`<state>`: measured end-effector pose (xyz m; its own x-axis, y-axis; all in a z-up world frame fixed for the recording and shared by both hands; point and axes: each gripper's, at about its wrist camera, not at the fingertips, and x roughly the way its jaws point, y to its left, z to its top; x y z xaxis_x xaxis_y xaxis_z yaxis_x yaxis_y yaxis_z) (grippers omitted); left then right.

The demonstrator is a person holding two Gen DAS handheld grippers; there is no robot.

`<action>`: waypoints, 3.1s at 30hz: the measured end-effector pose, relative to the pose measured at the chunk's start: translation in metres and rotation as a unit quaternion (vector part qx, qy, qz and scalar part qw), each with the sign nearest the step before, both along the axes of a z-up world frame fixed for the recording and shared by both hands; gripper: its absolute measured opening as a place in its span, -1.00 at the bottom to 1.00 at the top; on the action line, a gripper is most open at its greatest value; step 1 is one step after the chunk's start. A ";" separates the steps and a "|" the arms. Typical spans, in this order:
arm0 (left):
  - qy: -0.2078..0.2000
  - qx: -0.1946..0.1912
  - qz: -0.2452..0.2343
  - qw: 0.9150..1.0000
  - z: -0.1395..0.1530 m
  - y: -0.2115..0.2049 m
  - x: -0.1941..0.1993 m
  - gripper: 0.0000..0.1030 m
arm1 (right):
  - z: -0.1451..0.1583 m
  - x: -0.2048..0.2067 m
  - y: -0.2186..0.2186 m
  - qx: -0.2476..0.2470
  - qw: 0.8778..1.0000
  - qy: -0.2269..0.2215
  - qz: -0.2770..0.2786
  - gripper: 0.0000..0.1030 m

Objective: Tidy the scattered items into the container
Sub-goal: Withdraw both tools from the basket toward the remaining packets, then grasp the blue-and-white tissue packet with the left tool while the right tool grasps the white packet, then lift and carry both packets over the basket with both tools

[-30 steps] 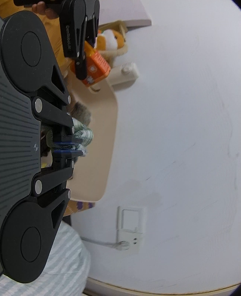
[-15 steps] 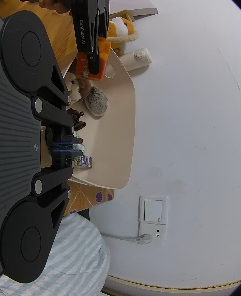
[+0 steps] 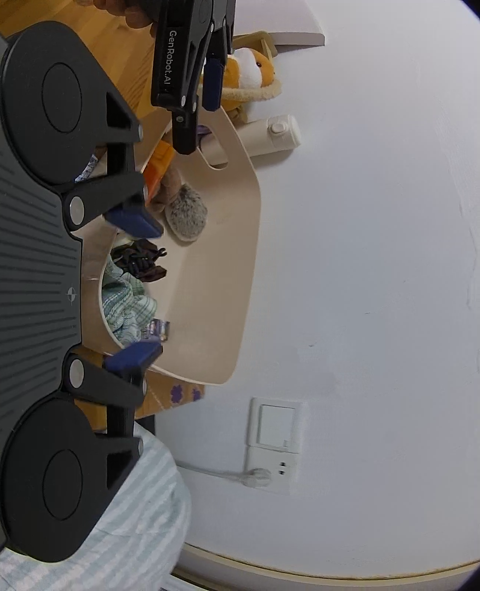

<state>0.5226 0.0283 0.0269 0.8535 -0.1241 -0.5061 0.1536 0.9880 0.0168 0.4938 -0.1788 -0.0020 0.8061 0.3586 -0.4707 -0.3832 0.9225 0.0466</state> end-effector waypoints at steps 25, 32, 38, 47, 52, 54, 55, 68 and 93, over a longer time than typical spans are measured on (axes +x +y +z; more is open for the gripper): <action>0.052 -0.041 0.014 0.998 -0.036 0.032 -0.051 0.63 | -0.013 -0.075 -0.011 0.005 0.999 -0.003 0.042 0.63; 0.075 -0.039 -0.006 0.996 -0.061 0.016 -0.058 0.63 | -0.026 -0.082 0.000 -0.021 0.997 0.007 0.067 0.63; 0.100 -0.086 -0.007 0.991 -0.081 0.013 -0.057 0.63 | -0.041 -0.075 0.005 -0.030 0.997 0.022 0.067 0.63; 0.109 -0.072 -0.014 0.991 -0.101 0.004 -0.045 0.64 | -0.061 -0.055 0.009 -0.031 0.997 0.041 0.064 0.63; 0.103 -0.065 -0.023 0.992 -0.104 0.000 -0.039 0.64 | -0.067 -0.045 0.014 -0.032 0.996 0.047 0.065 0.63; 0.100 -0.060 -0.027 0.993 -0.106 -0.003 -0.037 0.64 | -0.069 -0.042 0.017 -0.037 0.996 0.047 0.069 0.63; 0.099 -0.056 -0.029 0.993 -0.107 -0.004 -0.036 0.65 | -0.069 -0.041 0.019 -0.039 0.996 0.046 0.071 0.62; 0.075 -0.003 -0.042 0.996 -0.119 -0.021 -0.026 0.65 | -0.071 -0.031 0.033 -0.069 0.992 0.045 0.099 0.39; 0.052 -0.009 -0.040 0.998 -0.101 -0.015 -0.044 0.25 | -0.054 -0.047 0.028 -0.060 0.991 0.044 0.111 -0.16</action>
<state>0.4788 0.0137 -0.0743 0.7835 -0.1993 -0.5885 0.2319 0.9725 -0.0205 0.4469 -0.1505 -0.0559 0.6676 0.4589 -0.5863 -0.5761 0.8172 -0.0164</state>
